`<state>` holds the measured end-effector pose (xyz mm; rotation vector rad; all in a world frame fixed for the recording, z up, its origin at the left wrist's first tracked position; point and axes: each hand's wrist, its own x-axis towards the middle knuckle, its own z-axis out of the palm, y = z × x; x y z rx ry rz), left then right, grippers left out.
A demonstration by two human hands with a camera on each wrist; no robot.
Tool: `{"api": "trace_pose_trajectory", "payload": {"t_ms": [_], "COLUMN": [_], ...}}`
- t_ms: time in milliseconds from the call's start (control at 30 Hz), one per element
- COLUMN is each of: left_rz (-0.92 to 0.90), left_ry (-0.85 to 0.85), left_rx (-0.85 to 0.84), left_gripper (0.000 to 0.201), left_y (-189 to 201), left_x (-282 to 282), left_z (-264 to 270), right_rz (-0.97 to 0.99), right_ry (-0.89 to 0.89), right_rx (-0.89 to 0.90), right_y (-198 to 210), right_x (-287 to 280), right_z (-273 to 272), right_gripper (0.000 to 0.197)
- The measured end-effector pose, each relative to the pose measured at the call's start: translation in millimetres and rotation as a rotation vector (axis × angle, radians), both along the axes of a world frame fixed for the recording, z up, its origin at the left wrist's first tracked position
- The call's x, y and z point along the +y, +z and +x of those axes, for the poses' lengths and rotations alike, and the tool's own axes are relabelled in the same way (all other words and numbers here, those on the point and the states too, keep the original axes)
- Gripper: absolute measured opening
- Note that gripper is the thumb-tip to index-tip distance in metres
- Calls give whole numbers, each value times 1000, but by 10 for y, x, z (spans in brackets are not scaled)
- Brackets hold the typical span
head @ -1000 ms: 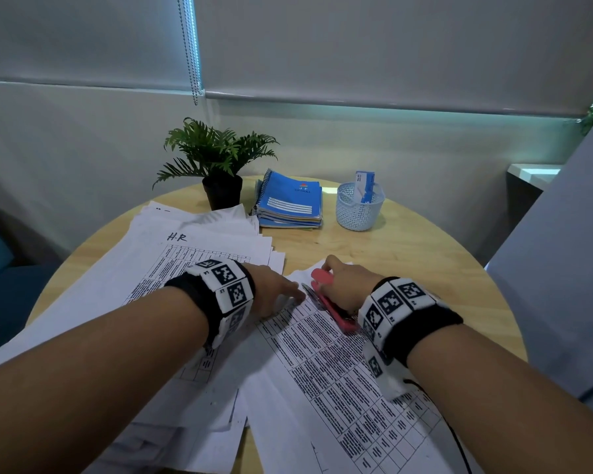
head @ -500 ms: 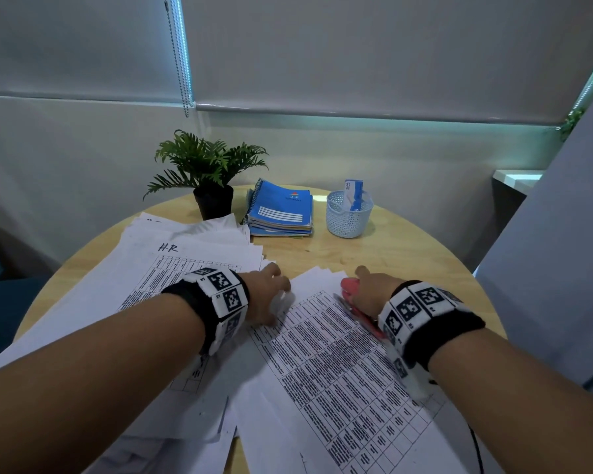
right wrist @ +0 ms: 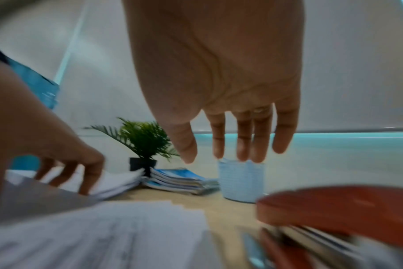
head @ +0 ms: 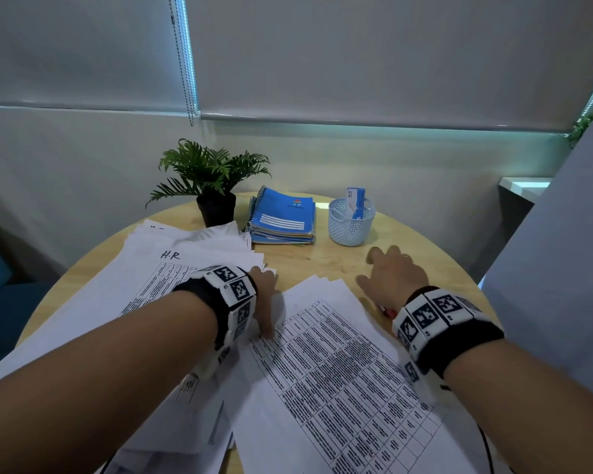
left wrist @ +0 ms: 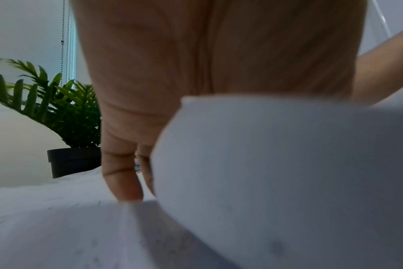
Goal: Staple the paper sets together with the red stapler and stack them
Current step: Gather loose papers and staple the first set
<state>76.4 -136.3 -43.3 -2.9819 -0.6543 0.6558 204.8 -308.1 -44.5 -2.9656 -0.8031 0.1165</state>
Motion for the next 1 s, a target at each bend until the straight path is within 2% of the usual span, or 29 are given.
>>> {"api": "trace_pose_trajectory", "payload": {"t_ms": [100, 167, 300, 533, 667, 767, 833, 900, 1000], "left_rz": [-44, -71, -15, -73, -149, -265, -290, -296, -171], "left_ry": [28, 36, 44, 53, -39, -154, -192, -206, -120], "left_rx": [23, 29, -27, -110, -342, -485, -576, -661, -739], "left_gripper": [82, 77, 87, 86, 54, 38, 33, 31, 38], "left_y": [-8, -11, -14, 1, 49, 137, 211, 265, 290], "left_x": [33, 47, -4, -20, 66, 91, 100, 119, 192], "left_z": [-6, -14, -64, -148, -222, -287, -336, -374, -406], "right_rz": [91, 123, 170, 239, 324, 575, 724, 831, 932], "right_ry": [131, 186, 219, 169, 122, 41, 12, 6, 36], "right_rx": [85, 185, 265, 364, 409, 532, 567, 551, 493], "right_y": [35, -10, -106, -203, -221, -153, -88, -23, 43], "right_x": [163, 260, 417, 546, 573, 563, 554, 555, 567], "right_z": [-180, -284, -423, -461, -466, -460, -466, -487, -546], "right_gripper": [27, 23, 26, 40, 40, 27, 15, 15, 14]}}
